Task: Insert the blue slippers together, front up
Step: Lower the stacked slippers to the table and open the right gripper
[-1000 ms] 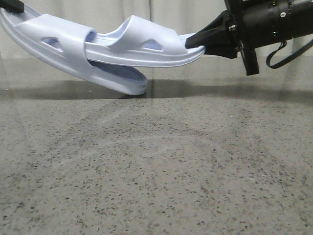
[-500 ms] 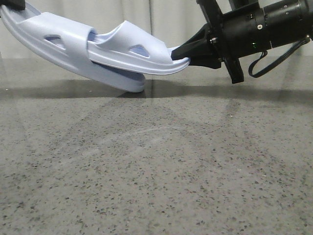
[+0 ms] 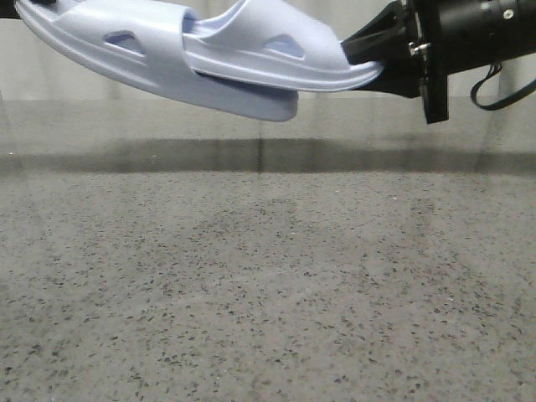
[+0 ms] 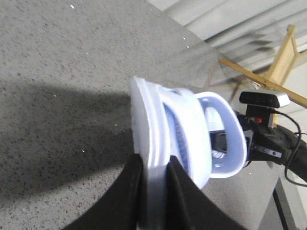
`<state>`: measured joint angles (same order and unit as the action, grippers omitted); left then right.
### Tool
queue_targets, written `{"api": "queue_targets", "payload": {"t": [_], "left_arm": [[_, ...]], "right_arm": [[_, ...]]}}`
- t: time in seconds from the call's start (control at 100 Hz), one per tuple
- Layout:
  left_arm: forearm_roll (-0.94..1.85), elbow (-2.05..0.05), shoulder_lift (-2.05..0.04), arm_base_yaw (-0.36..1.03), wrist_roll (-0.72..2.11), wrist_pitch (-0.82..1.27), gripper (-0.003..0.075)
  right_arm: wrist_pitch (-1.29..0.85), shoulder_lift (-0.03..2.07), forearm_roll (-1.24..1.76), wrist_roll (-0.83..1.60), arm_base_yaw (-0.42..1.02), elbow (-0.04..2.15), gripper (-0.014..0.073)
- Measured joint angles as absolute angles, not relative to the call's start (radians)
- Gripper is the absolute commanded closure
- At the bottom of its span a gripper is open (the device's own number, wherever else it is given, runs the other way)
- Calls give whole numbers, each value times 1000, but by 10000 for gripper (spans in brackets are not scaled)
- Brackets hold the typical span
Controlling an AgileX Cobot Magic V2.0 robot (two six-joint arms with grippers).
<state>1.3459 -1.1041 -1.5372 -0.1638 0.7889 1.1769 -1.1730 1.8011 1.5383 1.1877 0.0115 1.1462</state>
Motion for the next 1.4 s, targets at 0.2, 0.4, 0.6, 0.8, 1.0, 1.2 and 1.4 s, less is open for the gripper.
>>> {"api": "queue_targets", "payload": {"t": [0.2,0.4,0.6,0.8,1.0,1.2,1.4], "left_arm": [[1319,-1104,-1537,-195,789,1189,705],[1278,-1102,-1537,-200,789,1167,705],[1267,-1044,-1533,-200,810,1118,705],[1263,-983,-1532,-166,866,1027,701],[1259,-975,-1532,-145,956,975,514],[1191,-975,-1532,-145,971,924,271],[1144,-999,-1531,-176,972,964,300]], "right_arm": [[-1189,1708,1503,1172,-80,1149,472],[-1182,1643,1439,1141,-147,1149,472],[-1184,1611,1382,1122,-160,1149,472],[-1186,1609,1376,1119,-160,1149,472],[-1186,1609,1372,1106,-160,1149,472],[-1186,1609,1370,1105,-160,1149,473],[-1186,1609,1359,1102,-160,1149,477]]}}
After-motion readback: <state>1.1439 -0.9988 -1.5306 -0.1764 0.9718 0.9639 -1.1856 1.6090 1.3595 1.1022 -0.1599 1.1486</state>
